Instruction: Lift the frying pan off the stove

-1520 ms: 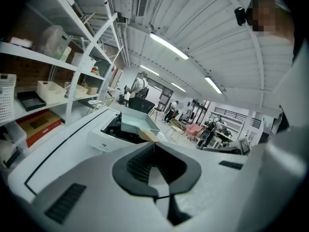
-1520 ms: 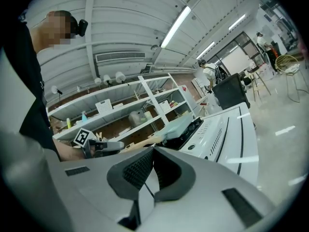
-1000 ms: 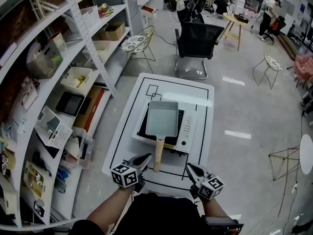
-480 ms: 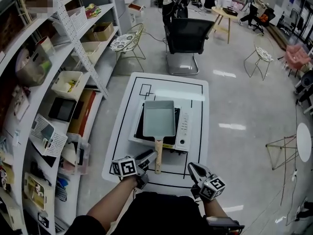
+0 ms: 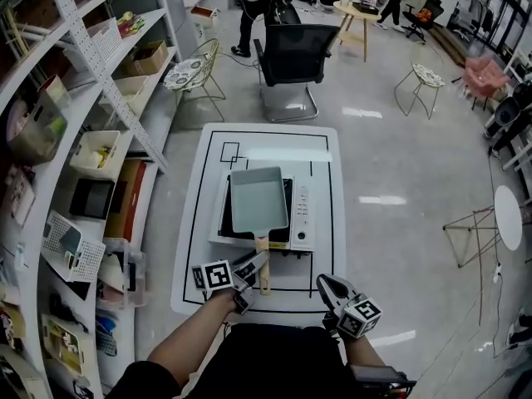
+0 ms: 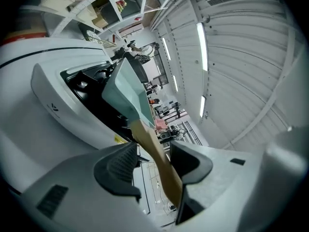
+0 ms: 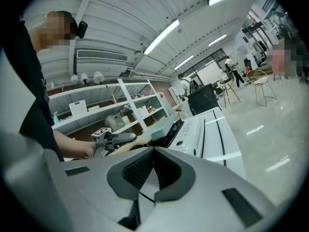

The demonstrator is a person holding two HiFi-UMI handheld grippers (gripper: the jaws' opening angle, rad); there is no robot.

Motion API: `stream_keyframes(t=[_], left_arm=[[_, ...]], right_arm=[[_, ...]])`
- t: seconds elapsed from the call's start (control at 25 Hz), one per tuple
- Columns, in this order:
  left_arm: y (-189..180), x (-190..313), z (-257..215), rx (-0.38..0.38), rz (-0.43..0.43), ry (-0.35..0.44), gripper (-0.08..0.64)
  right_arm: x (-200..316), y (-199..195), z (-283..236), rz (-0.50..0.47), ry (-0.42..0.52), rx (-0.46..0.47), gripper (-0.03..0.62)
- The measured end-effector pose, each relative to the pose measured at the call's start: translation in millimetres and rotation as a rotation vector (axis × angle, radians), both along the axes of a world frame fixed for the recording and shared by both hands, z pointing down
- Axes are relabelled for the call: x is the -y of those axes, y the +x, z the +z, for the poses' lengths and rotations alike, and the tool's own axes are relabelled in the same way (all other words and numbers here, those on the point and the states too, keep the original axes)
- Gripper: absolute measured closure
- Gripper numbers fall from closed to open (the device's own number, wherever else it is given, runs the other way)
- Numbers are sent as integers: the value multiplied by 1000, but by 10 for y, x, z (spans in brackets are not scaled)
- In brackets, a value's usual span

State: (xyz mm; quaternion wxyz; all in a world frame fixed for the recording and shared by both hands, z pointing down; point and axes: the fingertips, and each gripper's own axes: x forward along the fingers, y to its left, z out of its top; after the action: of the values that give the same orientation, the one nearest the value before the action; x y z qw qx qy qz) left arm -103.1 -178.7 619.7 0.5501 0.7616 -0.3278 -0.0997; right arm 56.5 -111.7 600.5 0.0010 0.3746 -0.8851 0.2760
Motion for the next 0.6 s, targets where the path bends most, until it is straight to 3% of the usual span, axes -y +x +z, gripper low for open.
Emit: stream_keyframes(t=[0.36, 0.6], left_arm=[[173, 102, 48, -99, 30, -77, 344], [196, 112, 58, -126, 24, -120, 393]], right_arm=[[-23, 4, 2, 47, -13, -8, 566], [-75, 68, 19, 79, -22, -14, 566]])
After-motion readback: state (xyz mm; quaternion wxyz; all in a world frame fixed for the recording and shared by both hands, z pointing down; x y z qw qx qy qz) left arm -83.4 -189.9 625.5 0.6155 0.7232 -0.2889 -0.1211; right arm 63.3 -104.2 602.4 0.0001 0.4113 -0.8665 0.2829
